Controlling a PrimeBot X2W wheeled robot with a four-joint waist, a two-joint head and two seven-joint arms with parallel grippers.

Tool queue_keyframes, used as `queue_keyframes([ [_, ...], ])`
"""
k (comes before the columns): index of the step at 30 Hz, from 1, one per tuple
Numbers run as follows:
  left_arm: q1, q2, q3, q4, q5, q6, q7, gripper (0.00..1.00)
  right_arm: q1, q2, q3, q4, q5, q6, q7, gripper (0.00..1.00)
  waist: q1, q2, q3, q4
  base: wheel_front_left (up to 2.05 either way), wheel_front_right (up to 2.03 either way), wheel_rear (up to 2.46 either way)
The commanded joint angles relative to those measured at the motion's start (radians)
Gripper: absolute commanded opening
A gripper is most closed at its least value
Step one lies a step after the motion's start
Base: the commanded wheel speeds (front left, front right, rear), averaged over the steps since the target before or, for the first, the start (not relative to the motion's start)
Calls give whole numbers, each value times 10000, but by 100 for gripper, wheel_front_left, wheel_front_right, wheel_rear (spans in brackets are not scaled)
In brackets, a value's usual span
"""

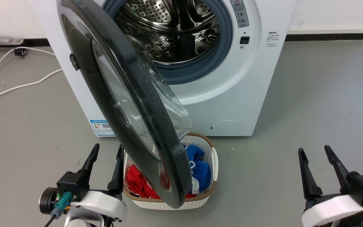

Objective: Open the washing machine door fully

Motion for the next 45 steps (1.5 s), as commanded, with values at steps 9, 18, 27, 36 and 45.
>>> queue_keyframes([
  [9, -128, -2, 140, -101, -8, -21, -24, 0, 116, 94, 3, 23, -28, -3, 43, 100, 1, 0, -123, -65, 0, 0, 0],
  [18, -504, -135, 618, -1450, -152, 220, -24, 0, 162, 144, -34, 49, -82, -3, 79, 100, 1, 0, -262, -13, 0, 0, 0],
  [27, -997, -341, 209, -4966, 224, 342, -22, 0, 104, 168, -127, 29, -123, -3, 122, 100, 1, 0, -230, 35, 0, 0, 0],
  [36, -832, -304, -2240, -6676, -30, 72, 530, 0, -50, 177, -125, 129, -147, -3, 94, 100, 1, 0, -89, -59, 0, 0, 0],
  [45, -123, 214, -4452, -7268, -1182, 0, 2107, 0, -71, 181, -231, 232, -150, -3, 47, 100, 1, 0, 0, -15, 0, 0, 0],
])
